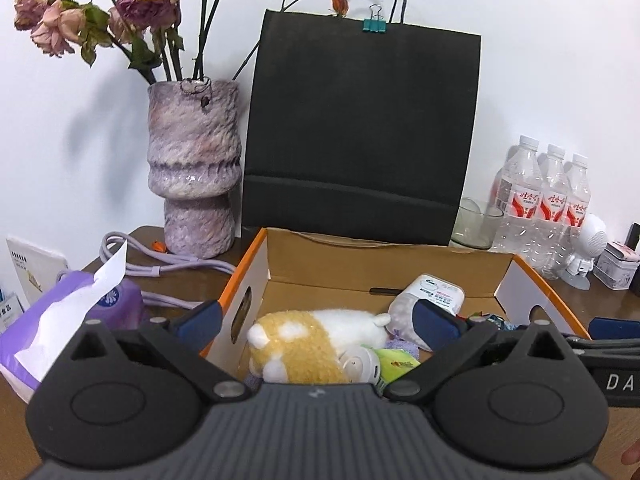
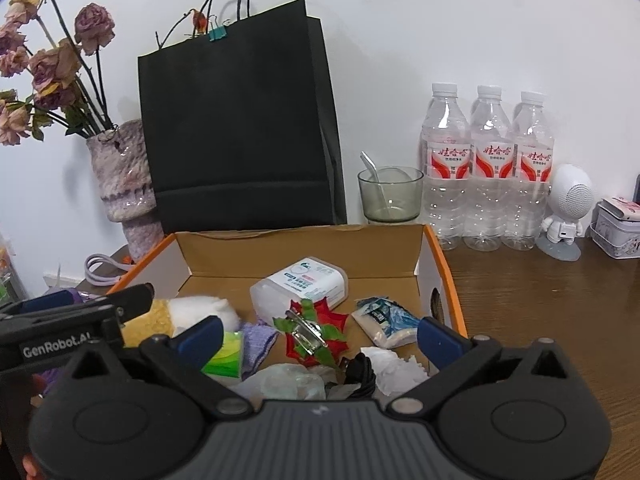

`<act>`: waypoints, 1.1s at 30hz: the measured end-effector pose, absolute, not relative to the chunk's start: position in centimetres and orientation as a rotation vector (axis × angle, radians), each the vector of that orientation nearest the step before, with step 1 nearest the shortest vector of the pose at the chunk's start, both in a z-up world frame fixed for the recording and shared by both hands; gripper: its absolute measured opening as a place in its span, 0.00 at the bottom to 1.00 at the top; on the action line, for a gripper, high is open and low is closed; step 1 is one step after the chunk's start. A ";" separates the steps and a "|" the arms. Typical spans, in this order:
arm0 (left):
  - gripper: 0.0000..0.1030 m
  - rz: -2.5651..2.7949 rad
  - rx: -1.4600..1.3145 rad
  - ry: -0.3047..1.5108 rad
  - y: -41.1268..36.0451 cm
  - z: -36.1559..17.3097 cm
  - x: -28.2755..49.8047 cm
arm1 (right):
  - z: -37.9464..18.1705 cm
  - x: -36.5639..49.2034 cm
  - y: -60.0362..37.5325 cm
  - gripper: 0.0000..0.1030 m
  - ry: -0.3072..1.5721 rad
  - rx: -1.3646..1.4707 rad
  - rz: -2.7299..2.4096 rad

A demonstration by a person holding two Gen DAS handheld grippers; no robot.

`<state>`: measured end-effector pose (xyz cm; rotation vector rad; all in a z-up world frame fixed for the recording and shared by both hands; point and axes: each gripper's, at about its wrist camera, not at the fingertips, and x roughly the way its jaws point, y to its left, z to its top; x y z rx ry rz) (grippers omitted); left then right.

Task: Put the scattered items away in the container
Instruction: 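Carry the white round case and candy packet into the box and release both, then move both open tools back to the remaining packets on the table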

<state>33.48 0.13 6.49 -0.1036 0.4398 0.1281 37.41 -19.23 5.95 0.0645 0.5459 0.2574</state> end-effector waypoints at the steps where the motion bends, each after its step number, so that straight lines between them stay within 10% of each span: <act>1: 1.00 0.128 -0.106 0.443 0.2 6.4 33.5 | 5.9 37.4 -19.3 1.00 0.547 0.064 0.256; 33: 1.00 0.016 -0.060 0.555 -1.0 4.8 17.9 | 3.8 22.0 -23.7 1.00 0.607 0.014 0.230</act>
